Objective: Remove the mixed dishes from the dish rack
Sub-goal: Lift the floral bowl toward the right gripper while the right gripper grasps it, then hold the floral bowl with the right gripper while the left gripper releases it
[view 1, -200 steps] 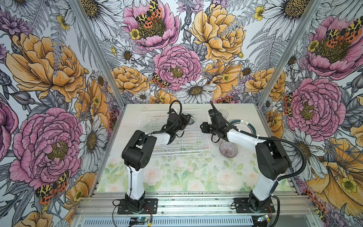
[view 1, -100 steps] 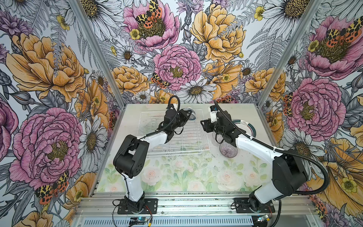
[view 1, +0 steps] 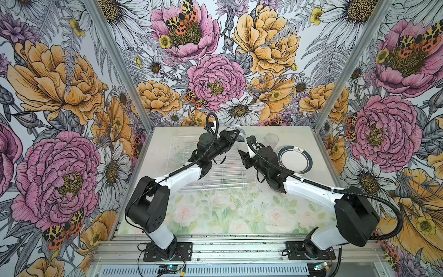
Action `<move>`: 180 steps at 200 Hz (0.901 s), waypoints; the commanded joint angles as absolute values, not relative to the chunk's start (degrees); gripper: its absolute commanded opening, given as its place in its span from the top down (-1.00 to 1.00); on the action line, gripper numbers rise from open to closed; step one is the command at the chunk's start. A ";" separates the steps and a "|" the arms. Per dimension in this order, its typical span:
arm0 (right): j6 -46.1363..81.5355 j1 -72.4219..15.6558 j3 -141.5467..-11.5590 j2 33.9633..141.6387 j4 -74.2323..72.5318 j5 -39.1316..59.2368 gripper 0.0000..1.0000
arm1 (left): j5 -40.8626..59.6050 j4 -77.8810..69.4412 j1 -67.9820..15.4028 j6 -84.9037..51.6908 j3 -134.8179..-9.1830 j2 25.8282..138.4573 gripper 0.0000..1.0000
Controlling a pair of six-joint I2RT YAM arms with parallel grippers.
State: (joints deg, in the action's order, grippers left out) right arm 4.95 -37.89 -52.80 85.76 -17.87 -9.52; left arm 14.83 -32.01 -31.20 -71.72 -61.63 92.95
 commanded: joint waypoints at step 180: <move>-3.76 -42.89 -53.94 91.51 -35.24 -21.18 0.39 | 18.99 -48.21 -31.99 -84.15 -56.16 95.33 1.00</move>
State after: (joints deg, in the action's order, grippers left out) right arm -2.11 -41.39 -51.88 90.35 -30.48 -23.03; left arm 16.10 -40.69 -31.46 -82.61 -56.55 95.37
